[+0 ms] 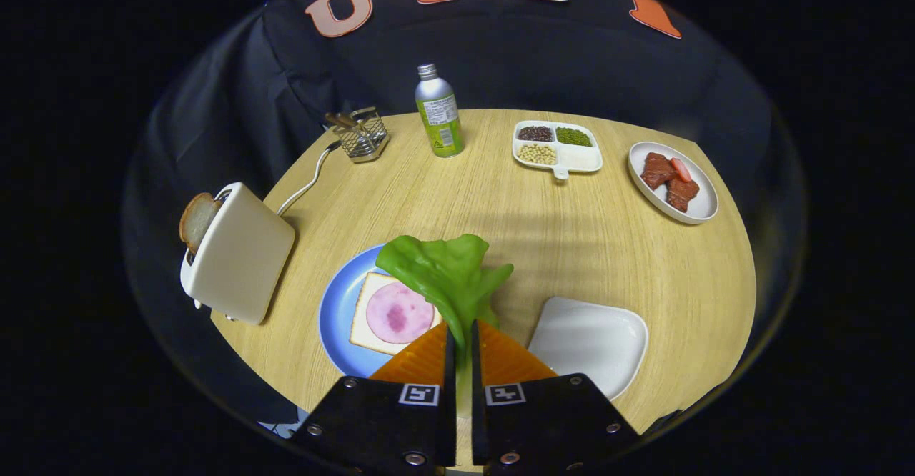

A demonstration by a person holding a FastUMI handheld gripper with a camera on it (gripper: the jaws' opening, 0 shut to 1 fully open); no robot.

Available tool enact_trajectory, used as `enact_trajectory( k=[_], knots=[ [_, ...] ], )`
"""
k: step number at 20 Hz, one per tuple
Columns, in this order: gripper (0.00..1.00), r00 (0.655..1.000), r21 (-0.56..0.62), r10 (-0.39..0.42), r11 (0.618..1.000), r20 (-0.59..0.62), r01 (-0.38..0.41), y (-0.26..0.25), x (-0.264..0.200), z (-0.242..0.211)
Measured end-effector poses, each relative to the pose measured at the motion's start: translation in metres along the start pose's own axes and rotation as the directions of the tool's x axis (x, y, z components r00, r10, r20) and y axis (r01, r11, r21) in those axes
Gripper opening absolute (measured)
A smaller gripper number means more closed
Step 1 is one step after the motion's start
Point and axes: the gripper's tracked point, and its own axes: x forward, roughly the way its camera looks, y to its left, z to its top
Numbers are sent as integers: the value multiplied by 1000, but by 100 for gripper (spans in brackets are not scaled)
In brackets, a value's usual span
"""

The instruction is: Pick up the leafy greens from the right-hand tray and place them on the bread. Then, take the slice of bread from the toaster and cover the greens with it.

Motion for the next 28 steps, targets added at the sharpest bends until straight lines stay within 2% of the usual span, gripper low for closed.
enact_trajectory(
  k=[7,12,16,18,20,27,28],
  knots=[
    [9,999,-47,4,999,-38,-6,34,28,-3],
    [9,997,-41,-33,999,-65,30,40,50,-7],
    [13,996,-81,-16,997,-85,9,61,60,-15],
    [19,995,-96,-20,995,-93,11,66,64,-17],
    [28,996,-108,-25,994,-91,15,70,64,-16],
    [77,995,-140,-87,987,-59,78,68,59,-5],
    [80,995,-139,-86,987,-49,78,71,54,0]
  ],
)
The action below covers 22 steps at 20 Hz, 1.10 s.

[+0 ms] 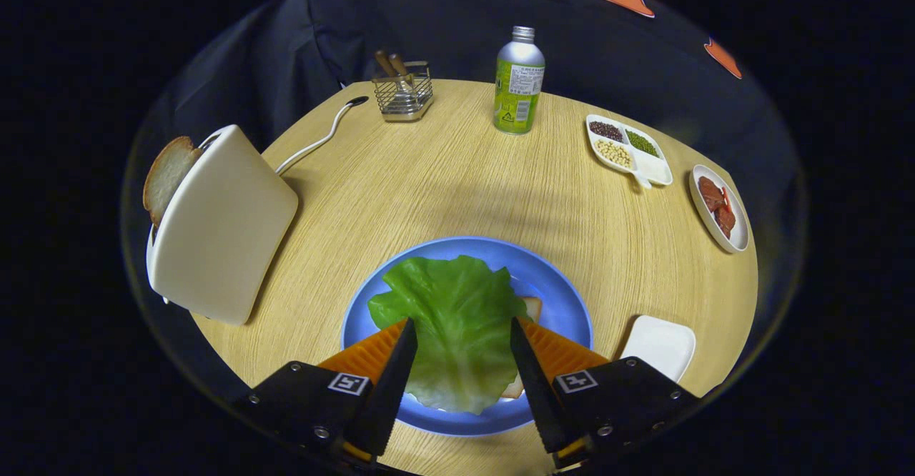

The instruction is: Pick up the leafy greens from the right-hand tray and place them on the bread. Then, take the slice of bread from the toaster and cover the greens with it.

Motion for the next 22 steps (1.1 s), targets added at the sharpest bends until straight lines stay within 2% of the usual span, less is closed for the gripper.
enact_trajectory(
  k=[4,7,13,22],
  knots=[
    [89,997,0,32,999,73,-32,18,-37,29],
    [93,989,37,113,993,96,-117,46,-65,46],
    [96,980,8,144,989,141,-146,80,-111,89],
    [98,954,-88,269,962,131,-259,183,-147,120]
  ],
)
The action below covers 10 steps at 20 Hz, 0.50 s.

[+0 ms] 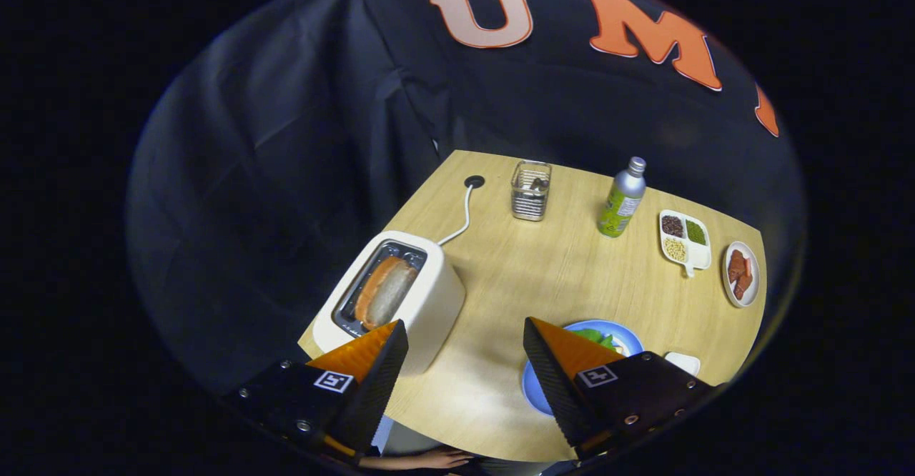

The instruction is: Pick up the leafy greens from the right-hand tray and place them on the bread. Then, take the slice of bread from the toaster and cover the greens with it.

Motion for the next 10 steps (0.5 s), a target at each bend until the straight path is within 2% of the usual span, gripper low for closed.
enact_trajectory(
  k=[5,10],
  knots=[
    [97,1000,-47,26,999,-8,-26,47,9,16],
    [96,996,-23,14,1000,-92,-16,67,36,7]
  ],
)
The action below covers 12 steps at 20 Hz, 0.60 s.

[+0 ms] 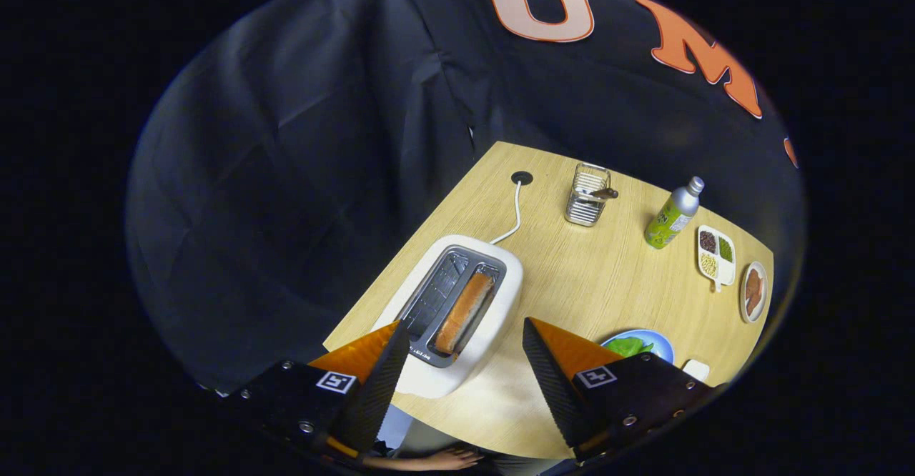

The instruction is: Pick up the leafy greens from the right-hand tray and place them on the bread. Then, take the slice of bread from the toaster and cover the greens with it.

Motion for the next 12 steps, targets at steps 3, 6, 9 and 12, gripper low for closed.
enact_trajectory(
  k=[3,6,9,12],
  knots=[
    [93,999,31,-19,999,-41,20,3,15,-4],
    [91,998,61,-29,998,-61,33,7,29,0],
    [84,993,86,-47,995,-108,57,9,43,-2],
    [73,987,78,-84,992,-140,96,5,55,-5]
  ],
)
